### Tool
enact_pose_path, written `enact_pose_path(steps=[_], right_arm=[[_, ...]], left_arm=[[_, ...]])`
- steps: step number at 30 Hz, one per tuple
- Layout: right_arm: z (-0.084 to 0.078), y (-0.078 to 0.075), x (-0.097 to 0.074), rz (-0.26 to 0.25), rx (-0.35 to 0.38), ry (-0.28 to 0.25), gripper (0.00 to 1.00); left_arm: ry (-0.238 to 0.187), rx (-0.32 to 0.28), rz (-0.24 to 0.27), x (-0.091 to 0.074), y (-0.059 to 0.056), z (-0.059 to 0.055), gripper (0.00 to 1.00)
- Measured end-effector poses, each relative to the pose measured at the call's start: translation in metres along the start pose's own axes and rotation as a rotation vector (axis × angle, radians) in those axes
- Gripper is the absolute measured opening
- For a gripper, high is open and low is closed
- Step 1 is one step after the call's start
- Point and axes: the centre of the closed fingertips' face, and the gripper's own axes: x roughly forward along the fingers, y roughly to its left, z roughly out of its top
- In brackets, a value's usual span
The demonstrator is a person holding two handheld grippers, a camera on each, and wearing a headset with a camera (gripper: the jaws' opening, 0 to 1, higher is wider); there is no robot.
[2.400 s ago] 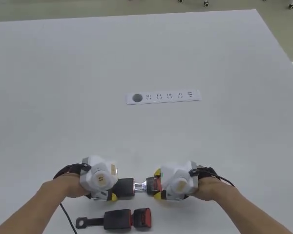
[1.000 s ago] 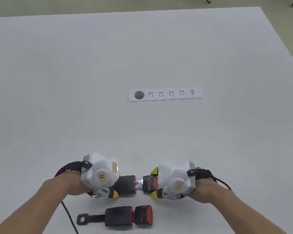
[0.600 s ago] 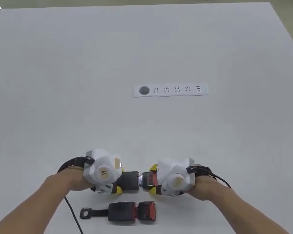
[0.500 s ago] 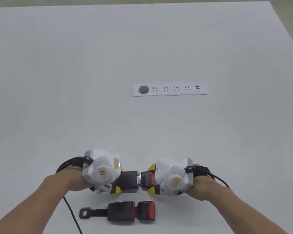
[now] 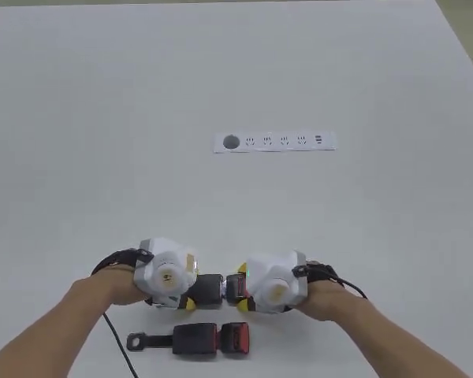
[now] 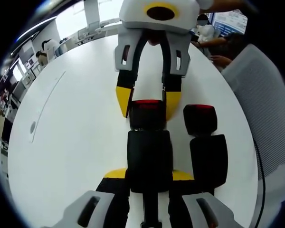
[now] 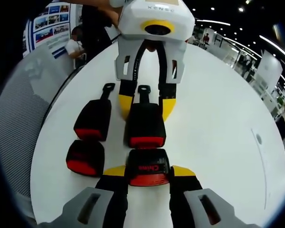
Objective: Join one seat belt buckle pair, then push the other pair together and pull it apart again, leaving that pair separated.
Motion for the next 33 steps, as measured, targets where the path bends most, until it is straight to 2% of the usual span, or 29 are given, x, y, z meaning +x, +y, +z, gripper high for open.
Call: enact_pose_path(steps=[5,16,22,27,28,33], right_arm=[[0.000,0.000,0.000,-0.004,0.032,0.003,0.29],[-0.001,0.000,0.001,-0.002,0.019,0.005,0.30],[-0.002,0.001,-0.002,0.006,0.008,0.002,0.30],[-0.016,-0.002,-0.014,0.015,0.000,0.031,0.31],[-0.016,-0.004,-0.012,0.012,-0.014,0.004,0.31],[-0.015,-0.002,-0.011,0.011,-0.003,0.010,0.31]], left_arm=[[0.008,-0.011,0.003,-0.001,-0.001,0.002,0.31],[0.020,-0.017,-0.006,0.004,0.002,-0.004,0.31],[0.015,-0.030,-0.004,0.002,0.001,-0.003,0.32],[0.015,-0.025,-0.015,0.001,0.000,-0.003,0.33],[0.017,-0.024,-0.014,0.000,0.000,-0.002,0.33],[0.022,-0.022,-0.010,-0.001,0.002,-0.003,0.33]])
